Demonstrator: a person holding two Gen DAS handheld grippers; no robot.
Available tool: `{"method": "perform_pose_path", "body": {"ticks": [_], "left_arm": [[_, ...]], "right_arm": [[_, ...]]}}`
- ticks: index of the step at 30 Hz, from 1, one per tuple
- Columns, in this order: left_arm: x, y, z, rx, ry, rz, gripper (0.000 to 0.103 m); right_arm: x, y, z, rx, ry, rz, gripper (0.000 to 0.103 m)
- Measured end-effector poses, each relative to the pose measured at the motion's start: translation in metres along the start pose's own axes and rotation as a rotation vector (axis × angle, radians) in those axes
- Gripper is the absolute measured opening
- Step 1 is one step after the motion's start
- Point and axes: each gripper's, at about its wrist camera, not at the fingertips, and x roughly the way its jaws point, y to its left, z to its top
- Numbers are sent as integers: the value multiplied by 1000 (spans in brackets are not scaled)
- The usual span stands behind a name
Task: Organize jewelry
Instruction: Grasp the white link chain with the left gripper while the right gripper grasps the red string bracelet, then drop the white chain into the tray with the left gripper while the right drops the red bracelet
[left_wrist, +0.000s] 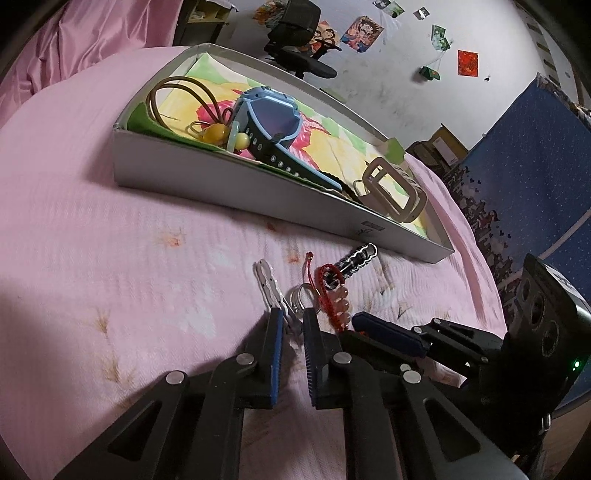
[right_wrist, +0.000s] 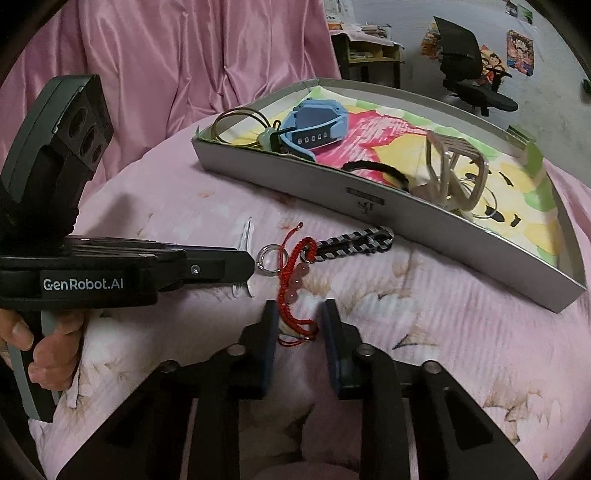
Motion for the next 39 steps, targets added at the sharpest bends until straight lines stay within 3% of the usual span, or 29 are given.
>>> {"method": "perform_pose_path", "body": {"ticks": [6, 13, 23, 30, 35, 39], "left_arm": [[-4, -5, -3, 26, -13, -27, 7], [-15, -16, -6, 70, -63, -22, 7], [-48, -41, -3, 157, -218, -9, 7], [-56, -62, 34, 165, -323, -13, 7], [-31, -73, 64, 192, -291, 24, 7], [-3, -72, 80, 167, -217, 61, 7]], "right_arm": [[-5, -2, -2, 10, -6, 4, 11], [-23, -3, -5, 12, -76, -24, 10], [-64, -9, -1, 16, -262, -102, 10], [-92, -28, 11, 43, -415, -214, 10], [-88, -61, 27, 116, -442, -268, 10], [-75, -84, 42, 164, -424, -280, 10]]}}
